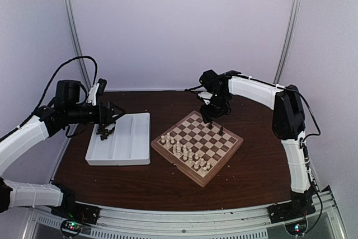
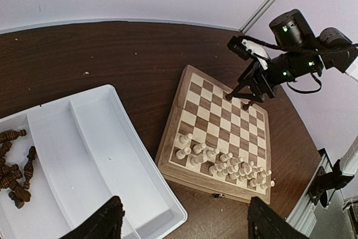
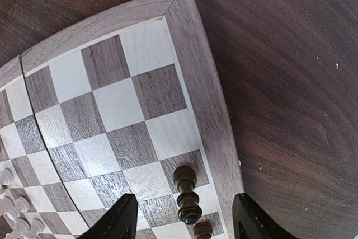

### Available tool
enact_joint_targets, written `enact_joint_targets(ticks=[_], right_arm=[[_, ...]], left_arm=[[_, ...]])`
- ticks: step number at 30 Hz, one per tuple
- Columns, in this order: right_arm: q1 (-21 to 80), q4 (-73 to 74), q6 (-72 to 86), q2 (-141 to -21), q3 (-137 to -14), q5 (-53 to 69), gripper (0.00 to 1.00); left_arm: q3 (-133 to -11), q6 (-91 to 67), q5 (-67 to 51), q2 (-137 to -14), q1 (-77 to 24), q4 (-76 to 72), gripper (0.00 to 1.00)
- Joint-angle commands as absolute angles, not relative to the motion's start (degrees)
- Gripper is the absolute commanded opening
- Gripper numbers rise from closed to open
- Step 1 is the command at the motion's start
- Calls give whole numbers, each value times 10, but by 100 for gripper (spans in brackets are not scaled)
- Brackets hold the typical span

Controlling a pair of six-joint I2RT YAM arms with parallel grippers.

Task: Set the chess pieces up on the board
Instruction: Place the chess piece on the chessboard.

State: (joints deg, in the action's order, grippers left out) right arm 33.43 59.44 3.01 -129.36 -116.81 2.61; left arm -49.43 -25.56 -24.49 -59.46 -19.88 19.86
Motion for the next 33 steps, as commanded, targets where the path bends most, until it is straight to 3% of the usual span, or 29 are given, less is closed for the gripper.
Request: enact_joint_targets(ticks=[1, 7, 17, 33], right_arm=[[331, 589, 34, -1287, -1177, 26, 60], [330, 589, 35, -1289, -1172, 27, 44], [330, 588, 34, -1296, -1171, 22, 31], [330, 592, 28, -1296, -1169, 12, 28]], left_arm=[[-505, -246, -242, -584, -201, 192, 76], [-507, -246, -242, -586, -201, 192, 76], [-508, -246, -239, -587, -201, 193, 76], [-517, -244, -242, -600, -201, 190, 76]])
